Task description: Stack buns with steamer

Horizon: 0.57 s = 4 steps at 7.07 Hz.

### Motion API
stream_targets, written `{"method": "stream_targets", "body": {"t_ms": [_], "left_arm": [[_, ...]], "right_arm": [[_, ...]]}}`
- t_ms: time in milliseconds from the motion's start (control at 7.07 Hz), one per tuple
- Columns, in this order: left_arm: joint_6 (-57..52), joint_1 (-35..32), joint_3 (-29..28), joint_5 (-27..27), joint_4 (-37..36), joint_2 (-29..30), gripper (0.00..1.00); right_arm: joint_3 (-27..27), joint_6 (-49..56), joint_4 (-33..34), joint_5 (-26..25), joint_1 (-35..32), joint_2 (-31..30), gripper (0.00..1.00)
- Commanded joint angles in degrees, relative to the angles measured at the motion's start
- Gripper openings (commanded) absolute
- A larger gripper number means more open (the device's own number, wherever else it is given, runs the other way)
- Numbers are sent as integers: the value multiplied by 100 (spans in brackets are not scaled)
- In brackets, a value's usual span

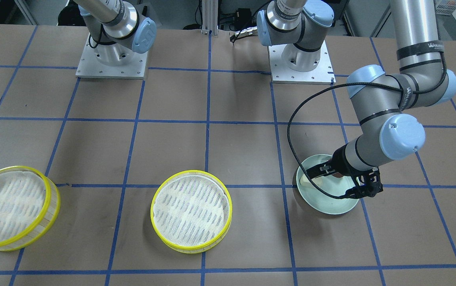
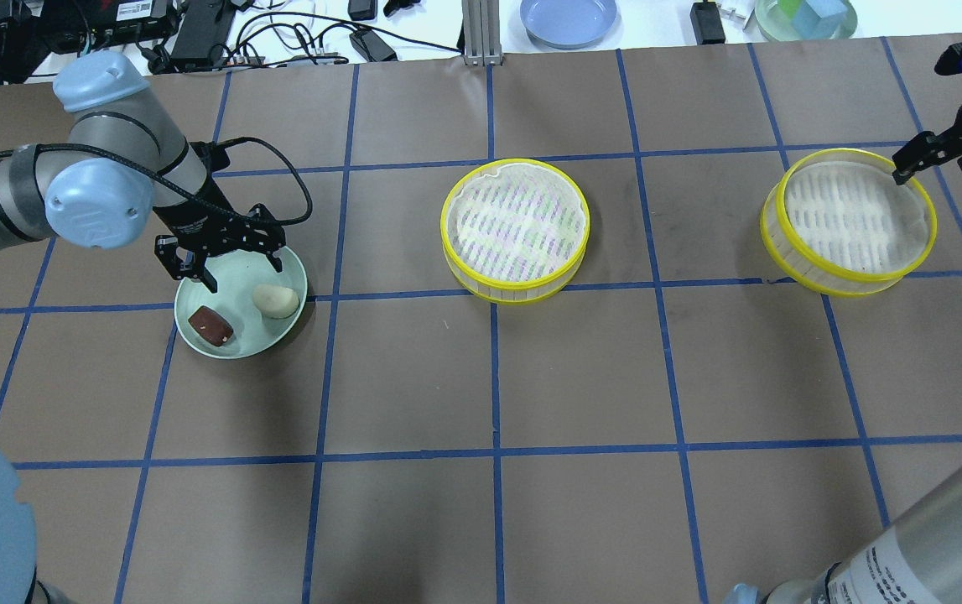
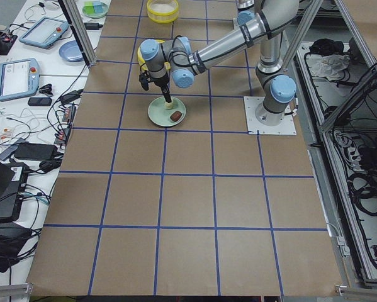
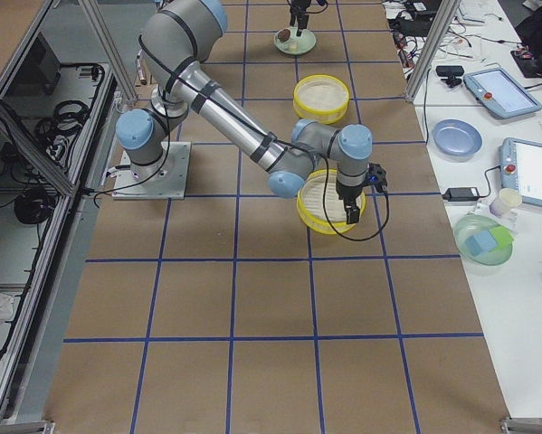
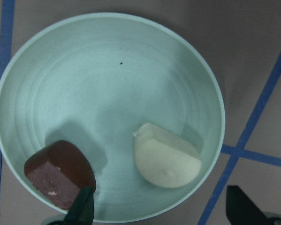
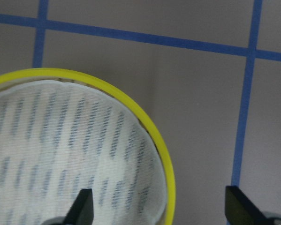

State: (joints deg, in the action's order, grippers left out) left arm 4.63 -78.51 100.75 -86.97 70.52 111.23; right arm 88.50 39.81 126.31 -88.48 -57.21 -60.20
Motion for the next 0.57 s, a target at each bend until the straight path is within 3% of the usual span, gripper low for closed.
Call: {"method": "stream_targets", "body": {"t_ms": [0, 142, 283, 425], "left_arm": [[3, 3, 50, 13, -135, 442, 91], [64, 3, 50, 13, -127, 504, 55], [82, 11, 7, 13, -127, 505, 2], [99, 11, -54, 13, -127, 470, 0]], "right_arm": [[9, 97, 104, -11, 175, 315, 98], [18, 115, 96, 6, 175, 324, 92], [79, 106, 96, 15, 175, 359, 74], [80, 115, 96, 15, 167, 377, 59]]}}
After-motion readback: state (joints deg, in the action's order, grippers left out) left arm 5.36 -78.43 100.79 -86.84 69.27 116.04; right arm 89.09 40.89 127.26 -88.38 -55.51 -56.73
